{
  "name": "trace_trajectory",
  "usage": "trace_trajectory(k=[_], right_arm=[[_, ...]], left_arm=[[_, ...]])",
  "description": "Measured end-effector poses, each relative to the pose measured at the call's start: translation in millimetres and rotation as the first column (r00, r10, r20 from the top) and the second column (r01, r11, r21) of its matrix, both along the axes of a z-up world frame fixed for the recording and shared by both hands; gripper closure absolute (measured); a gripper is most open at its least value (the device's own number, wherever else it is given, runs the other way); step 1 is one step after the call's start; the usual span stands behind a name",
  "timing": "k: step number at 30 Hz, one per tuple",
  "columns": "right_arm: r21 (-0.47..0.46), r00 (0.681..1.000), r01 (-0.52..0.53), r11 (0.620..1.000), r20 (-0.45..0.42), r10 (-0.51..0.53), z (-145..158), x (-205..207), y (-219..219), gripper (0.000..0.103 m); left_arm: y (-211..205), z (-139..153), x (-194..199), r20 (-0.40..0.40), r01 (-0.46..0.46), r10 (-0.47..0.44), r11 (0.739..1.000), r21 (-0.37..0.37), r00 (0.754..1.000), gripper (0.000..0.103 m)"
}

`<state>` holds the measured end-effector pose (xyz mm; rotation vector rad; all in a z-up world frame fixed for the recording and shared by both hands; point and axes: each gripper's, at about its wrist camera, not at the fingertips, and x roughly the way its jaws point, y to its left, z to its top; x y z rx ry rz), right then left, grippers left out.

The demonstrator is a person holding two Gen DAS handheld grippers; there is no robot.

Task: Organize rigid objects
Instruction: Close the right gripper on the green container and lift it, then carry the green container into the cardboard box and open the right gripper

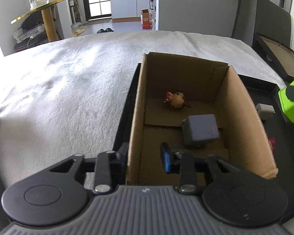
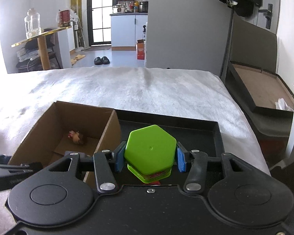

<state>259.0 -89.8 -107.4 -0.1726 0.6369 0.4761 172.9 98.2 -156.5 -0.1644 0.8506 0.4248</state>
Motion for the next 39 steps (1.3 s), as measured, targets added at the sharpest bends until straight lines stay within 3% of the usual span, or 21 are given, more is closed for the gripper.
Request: trace_trajectory(k=[7,18,34,39], right_arm=[[-0.006,0.998,-0.057,0.998,0.012,0.057,4.0,-4.1,24.4,0.054],[-0.047,0.991,-0.131,0.99,0.027,0.132,6.2,-5.0,61.7,0.054],[-0.205,0.957,-0.275,0.939,0.037,0.288,-10.4,-12.3,105.9,0.055],[-0.241,0.959,-0.263,0.934,0.037,0.279,-14.5,-9.6,110.0,0.047]], left_arm=[[8.9,1.9,-5.4,0.019,-0.023,0.023,1.0,-0.01,1.0,0.093],[19.0,5.7,-7.4,0.04,-0.022,0.024,0.998,-0.053,0.999,0.093],[15.9,11.8,-7.2,0.041,-0.012,0.012,1.0,-0.005,0.999,0.093],[17.9,13.5,-6.4,0.04,-0.016,0.016,1.0,-0.016,0.999,0.093]])
